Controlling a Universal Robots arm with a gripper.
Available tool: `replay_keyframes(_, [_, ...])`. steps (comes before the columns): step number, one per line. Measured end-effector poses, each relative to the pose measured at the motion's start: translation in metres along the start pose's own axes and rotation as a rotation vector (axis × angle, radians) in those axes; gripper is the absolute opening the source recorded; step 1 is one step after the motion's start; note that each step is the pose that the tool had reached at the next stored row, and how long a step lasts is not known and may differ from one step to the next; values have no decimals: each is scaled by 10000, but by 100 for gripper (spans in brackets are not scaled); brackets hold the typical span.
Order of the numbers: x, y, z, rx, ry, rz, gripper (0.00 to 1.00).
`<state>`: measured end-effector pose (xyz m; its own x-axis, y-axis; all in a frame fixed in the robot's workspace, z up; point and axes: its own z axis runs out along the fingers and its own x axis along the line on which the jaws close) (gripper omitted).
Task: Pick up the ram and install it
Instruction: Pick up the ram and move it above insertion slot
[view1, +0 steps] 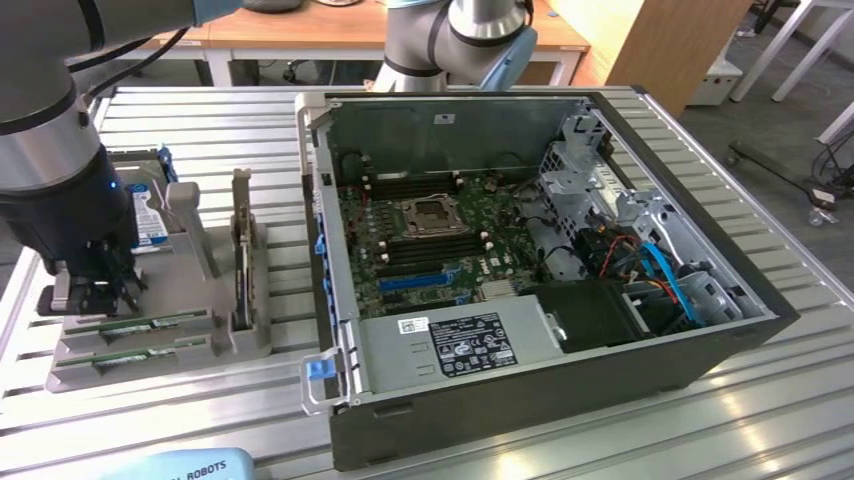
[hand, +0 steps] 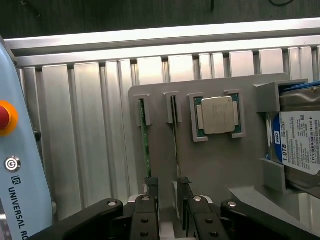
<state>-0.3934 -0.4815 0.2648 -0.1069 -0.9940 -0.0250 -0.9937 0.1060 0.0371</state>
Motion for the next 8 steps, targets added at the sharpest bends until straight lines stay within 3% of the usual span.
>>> replay_keyframes(8, [1,-1,43,-1,2,0,29])
